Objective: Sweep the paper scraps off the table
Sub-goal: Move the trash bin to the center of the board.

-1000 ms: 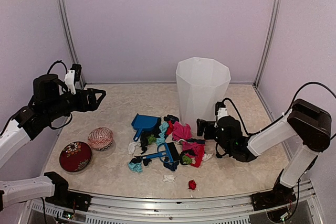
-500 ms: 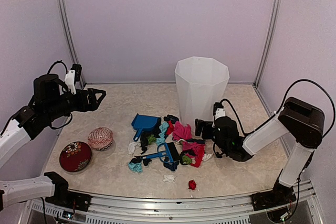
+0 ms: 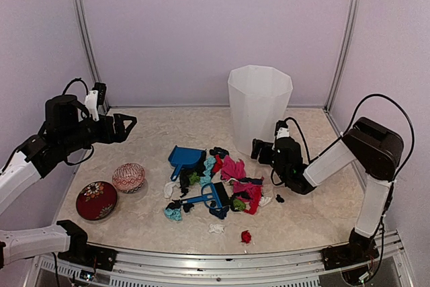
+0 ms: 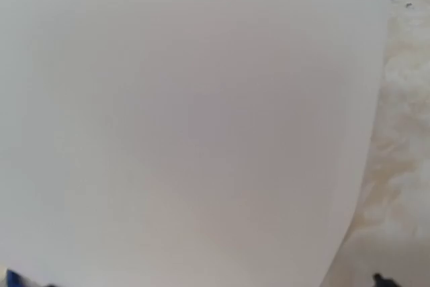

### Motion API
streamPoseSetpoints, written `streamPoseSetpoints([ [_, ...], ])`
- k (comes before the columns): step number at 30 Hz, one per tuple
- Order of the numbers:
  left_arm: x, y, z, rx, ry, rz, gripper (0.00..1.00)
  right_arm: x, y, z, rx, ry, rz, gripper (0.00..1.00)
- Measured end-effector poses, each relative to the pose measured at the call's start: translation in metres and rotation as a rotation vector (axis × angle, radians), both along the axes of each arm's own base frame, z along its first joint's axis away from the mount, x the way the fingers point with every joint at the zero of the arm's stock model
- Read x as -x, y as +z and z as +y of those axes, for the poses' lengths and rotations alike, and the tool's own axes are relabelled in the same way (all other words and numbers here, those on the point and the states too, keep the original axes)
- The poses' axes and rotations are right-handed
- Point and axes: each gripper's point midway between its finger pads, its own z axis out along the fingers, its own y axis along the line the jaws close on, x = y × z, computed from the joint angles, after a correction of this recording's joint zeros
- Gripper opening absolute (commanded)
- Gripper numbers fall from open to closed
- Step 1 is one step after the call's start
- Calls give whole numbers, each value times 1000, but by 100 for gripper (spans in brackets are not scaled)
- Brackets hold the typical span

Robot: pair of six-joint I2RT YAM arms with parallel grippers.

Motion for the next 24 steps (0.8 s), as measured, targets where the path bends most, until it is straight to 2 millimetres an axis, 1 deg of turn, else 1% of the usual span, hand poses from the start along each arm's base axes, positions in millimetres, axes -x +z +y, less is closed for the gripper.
streamPoseSetpoints([
  [6,-4,-6,0,-7,5,17,99,-19,-1,-7,0,-16,-10,100],
  [9,-5,-8,0,-10,6,25,99,-22,-2,-9,3,-12,-8,100],
  [12,-6,-11,-1,-13,6,32,99,-21,-4,-7,1,8,-2,100],
  [14,-7,-12,0,-17,11,37,99,-16,-7,-6,5,25,11,100],
  [15,-8,-13,0,-19,13,38,99,-9,-11,-8,14,43,32,100],
  [18,-10,-18,0,-27,20,50,99,3,-11,-11,26,74,64,100],
  [21,-12,-24,-2,-48,31,63,99,19,-1,-12,29,121,88,100],
  [24,-9,-32,-13,-79,24,84,99,32,17,-11,24,172,91,100],
])
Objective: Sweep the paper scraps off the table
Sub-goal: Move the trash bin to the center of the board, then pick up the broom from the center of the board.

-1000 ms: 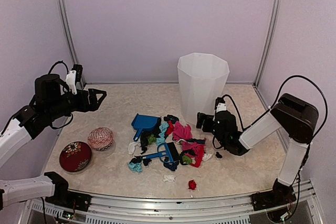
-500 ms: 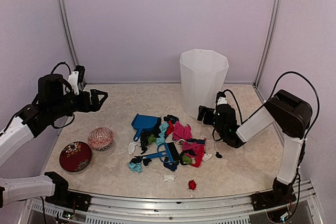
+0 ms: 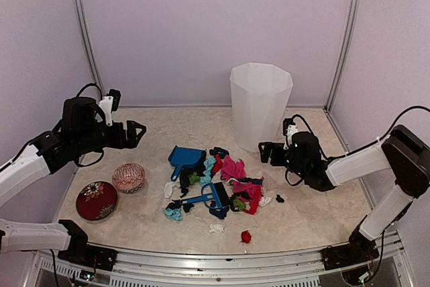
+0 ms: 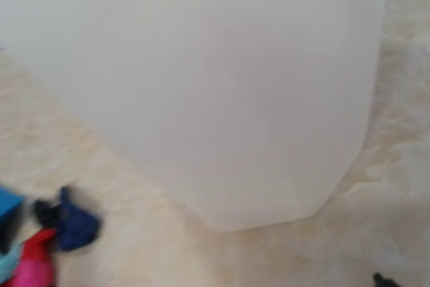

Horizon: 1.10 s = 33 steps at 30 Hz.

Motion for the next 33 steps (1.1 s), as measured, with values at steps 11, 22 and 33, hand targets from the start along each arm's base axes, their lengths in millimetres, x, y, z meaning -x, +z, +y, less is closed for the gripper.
streamPoseSetpoints([
  [11,11,-17,-24,-9,-8,63,99,87,33,54,59,331,84,91],
  [22,38,-39,-51,-49,-101,161,99,157,56,117,116,629,167,71],
  [33,47,-7,-40,-64,-103,91,99,187,11,186,276,767,347,52],
])
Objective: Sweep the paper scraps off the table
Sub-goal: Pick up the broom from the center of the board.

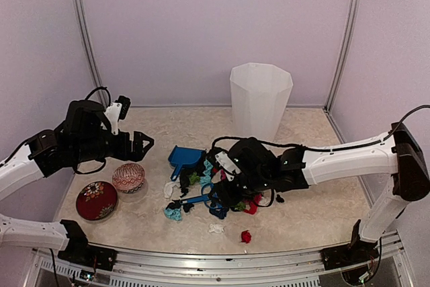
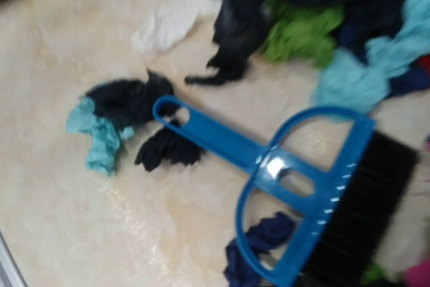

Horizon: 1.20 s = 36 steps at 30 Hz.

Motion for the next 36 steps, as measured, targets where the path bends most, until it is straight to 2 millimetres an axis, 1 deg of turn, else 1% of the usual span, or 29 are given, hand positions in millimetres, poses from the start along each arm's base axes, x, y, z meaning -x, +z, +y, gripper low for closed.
streamPoseSetpoints([
  [4,2,7,6,-16,1,-30,99,5,-21,14,59,20,48,50],
  [8,3,9,9,-34,-3,-48,99,2,-33,24,98,21,71,47],
  [11,3,5,10,-50,-8,-52,99,-2,-39,34,122,19,85,46],
  [14,4,-4,12,-68,-11,-42,99,-4,-47,40,145,19,97,45],
  [20,4,-17,17,-74,-10,-25,99,-4,-70,38,213,17,127,41],
  [24,3,-17,19,-60,-11,-27,99,-3,-83,37,243,15,141,39],
  [36,2,-13,19,-39,-15,-38,99,-4,-96,39,270,13,154,29],
])
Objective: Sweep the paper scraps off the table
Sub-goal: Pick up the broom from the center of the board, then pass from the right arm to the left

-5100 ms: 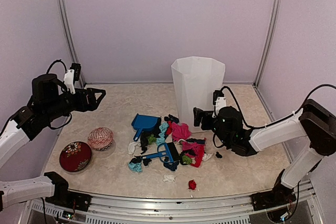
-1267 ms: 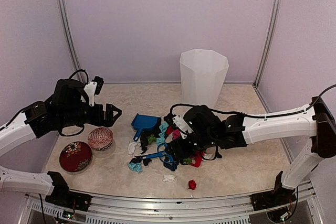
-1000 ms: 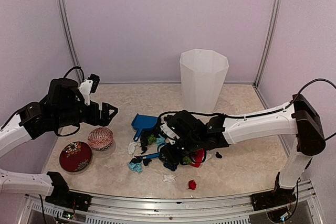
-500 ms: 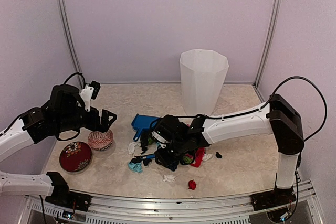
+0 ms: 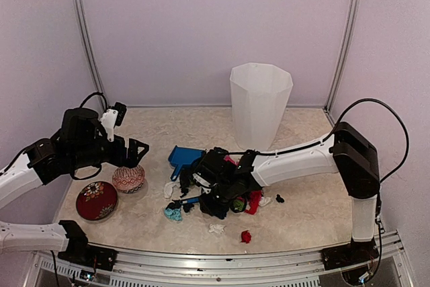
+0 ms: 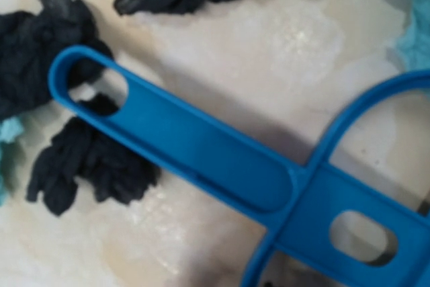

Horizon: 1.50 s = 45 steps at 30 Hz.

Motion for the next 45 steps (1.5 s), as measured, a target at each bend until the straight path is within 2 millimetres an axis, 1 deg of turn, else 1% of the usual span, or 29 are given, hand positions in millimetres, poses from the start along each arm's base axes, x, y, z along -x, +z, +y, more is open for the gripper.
streamPoseSetpoints([
  [3,0,1,1,3,1,-2,99,0,-4,-1,10,-1,1,23],
  [10,1,2,1,8,2,-8,99,-3,-7,-3,23,-10,-15,1],
  [11,0,2,1,8,2,-8,99,-4,-7,-3,24,-10,-17,0],
  [16,0,3,2,9,3,-10,99,-7,-7,-5,35,-20,-33,0],
  [19,0,3,2,9,4,-10,99,-11,-4,-10,52,-34,-56,0],
  [22,0,2,2,9,5,-9,99,-14,11,-17,56,-48,-91,0],
  [28,-1,3,-1,16,-4,-2,99,-17,56,-30,-1,-21,-189,0],
  [31,-2,6,-5,28,-17,6,99,-15,66,-39,-12,30,-247,0],
  [35,-3,12,-15,54,-44,19,99,-13,66,-49,-18,136,-348,0],
  [38,-3,17,-26,95,-81,35,99,-4,65,-57,-30,272,-430,0],
  [40,-3,19,-33,120,-106,50,99,3,67,-59,-47,365,-482,0],
  [45,2,19,-55,177,-178,103,98,18,88,-57,-112,614,-672,0],
])
